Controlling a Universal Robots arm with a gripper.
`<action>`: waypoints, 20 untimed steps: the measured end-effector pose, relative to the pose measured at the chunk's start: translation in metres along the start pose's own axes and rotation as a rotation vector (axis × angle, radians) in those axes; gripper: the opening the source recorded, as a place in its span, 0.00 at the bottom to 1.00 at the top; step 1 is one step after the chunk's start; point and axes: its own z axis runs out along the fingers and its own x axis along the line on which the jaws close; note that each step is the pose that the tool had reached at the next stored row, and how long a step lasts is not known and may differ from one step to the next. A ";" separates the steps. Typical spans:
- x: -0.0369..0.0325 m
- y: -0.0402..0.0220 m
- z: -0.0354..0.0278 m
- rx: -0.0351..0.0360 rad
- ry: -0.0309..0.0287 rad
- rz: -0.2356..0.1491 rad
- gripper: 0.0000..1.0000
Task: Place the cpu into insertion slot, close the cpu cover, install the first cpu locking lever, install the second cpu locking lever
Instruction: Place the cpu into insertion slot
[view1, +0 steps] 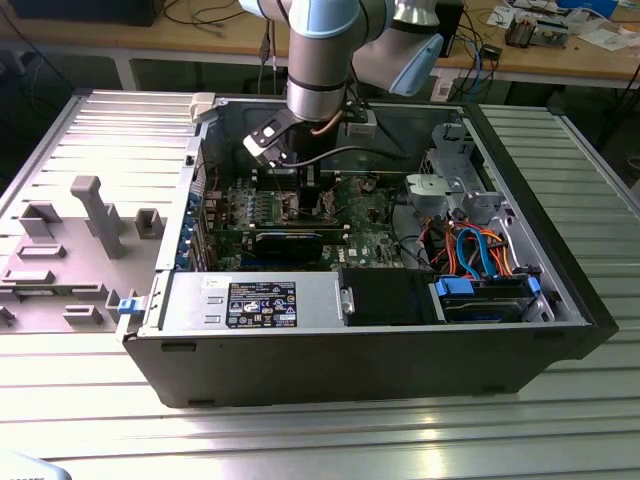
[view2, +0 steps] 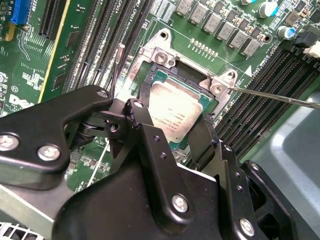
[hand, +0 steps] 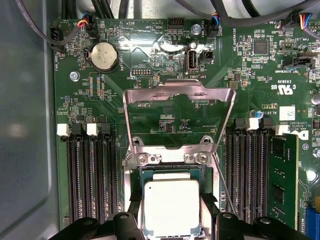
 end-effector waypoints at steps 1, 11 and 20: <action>0.0000 0.0000 0.0000 -0.0001 0.0001 0.000 0.55; 0.0001 0.0000 0.0002 -0.0002 0.0003 0.000 0.62; -0.0003 -0.0002 -0.0077 -0.0001 -0.0028 0.000 0.62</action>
